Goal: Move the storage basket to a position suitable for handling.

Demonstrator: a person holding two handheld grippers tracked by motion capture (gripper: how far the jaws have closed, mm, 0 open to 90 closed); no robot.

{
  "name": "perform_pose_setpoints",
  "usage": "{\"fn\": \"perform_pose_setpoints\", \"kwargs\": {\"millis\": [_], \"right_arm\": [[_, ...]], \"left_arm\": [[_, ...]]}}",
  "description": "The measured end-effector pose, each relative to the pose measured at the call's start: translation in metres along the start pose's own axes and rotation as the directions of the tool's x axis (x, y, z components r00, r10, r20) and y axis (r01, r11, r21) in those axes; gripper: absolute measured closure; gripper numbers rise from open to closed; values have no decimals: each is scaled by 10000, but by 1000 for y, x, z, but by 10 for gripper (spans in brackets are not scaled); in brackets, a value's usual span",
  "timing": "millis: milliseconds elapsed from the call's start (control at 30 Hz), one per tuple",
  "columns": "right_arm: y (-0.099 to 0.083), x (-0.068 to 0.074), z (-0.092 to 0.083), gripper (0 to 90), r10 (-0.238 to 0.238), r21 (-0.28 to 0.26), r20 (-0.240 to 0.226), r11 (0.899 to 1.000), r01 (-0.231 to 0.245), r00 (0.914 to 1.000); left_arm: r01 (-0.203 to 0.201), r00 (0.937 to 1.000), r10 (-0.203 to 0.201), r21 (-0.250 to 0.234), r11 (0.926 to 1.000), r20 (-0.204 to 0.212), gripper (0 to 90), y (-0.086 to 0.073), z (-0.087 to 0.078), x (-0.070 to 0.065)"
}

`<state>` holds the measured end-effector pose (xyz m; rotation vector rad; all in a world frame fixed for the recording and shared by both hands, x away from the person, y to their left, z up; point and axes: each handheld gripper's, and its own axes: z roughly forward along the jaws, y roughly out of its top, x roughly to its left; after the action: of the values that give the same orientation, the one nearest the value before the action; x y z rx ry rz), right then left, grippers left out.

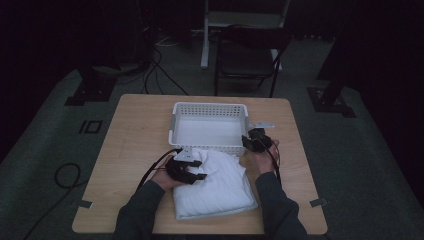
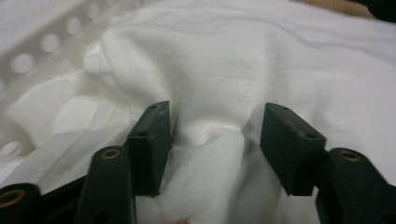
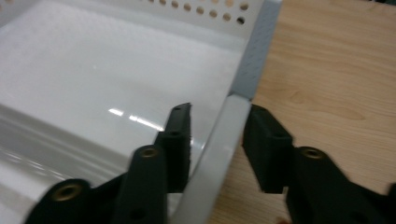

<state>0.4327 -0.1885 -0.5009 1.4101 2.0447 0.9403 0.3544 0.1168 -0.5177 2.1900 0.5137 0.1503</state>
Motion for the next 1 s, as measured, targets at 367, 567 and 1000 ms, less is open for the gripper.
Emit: {"fn": "perform_pose_setpoints", "kwargs": {"millis": [367, 567, 1000], "right_arm": [[-17, -2, -61, 437, -212, -1209, -461, 9925, 155, 9987], [-41, 11, -70, 414, -689, -926, -908, 9939, 605, 9935], [-81, 17, -76, 498, 159, -508, -2577, 9983, -300, 9661]], "left_arm": [[1163, 9672, -1521, -1779, 9772, -2036, 372, -31, -51, -13], [1917, 9286, -2482, -2163, 9573, -2758, 361, -52, -62, -15], [2389, 9132, -2780, -1611, 9576, -2980, 362, -61, -63, -28]]}}
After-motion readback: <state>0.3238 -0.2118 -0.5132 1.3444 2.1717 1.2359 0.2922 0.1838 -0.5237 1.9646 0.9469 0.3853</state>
